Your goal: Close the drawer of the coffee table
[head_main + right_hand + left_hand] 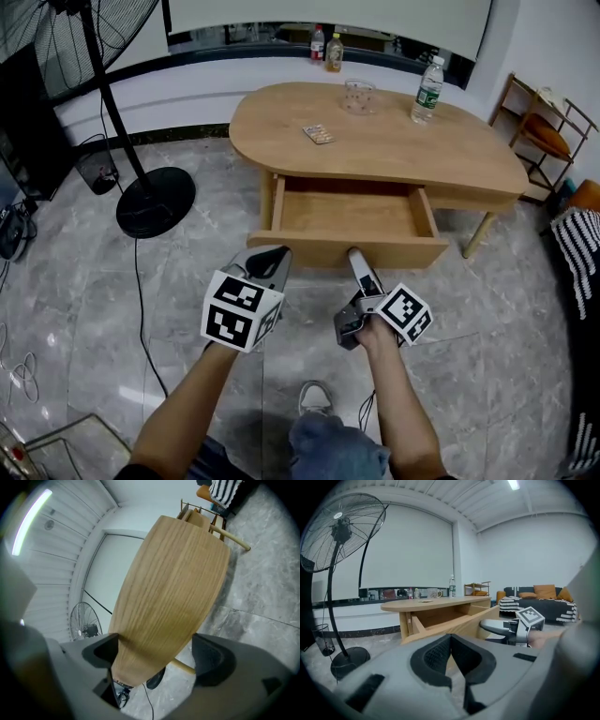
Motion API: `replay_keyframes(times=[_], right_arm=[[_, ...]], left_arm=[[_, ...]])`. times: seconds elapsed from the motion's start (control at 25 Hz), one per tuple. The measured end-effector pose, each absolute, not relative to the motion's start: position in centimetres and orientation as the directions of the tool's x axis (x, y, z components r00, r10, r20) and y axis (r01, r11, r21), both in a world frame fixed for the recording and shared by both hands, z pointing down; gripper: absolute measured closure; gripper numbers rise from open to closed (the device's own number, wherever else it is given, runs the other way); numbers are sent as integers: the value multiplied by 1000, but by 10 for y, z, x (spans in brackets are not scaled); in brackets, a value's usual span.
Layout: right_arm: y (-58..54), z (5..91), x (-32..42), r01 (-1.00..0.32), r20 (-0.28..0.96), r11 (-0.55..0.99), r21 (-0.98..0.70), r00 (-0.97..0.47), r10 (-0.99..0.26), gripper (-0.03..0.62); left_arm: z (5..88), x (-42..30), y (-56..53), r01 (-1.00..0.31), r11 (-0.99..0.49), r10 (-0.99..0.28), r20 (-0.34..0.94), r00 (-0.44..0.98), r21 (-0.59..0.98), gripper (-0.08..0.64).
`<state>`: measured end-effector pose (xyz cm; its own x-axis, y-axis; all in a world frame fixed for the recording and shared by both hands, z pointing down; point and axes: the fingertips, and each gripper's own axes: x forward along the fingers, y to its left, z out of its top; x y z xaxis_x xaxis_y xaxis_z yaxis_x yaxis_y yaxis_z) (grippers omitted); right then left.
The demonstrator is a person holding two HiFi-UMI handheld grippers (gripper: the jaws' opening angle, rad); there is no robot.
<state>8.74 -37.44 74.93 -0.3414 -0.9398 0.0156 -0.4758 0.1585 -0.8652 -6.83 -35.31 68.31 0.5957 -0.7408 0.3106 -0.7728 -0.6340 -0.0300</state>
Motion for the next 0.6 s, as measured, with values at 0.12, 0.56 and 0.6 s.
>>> replay_keyframes(times=[0.12, 0.56, 0.6], right_arm=[[-376, 748, 86, -472, 37, 151, -868, -365, -930, 115], [-398, 749, 89, -462, 51, 128, -877, -354, -934, 118], [-402, 749, 89, -462, 50, 130, -877, -357, -933, 118]], left_arm=[[683, -68, -355, -774, -633, -743, 303, 596, -30, 552], [682, -67, -369, -779, -626, -750, 290, 594, -25, 552], [681, -68, -372, -780, -625, -752, 288, 593, -25, 552]])
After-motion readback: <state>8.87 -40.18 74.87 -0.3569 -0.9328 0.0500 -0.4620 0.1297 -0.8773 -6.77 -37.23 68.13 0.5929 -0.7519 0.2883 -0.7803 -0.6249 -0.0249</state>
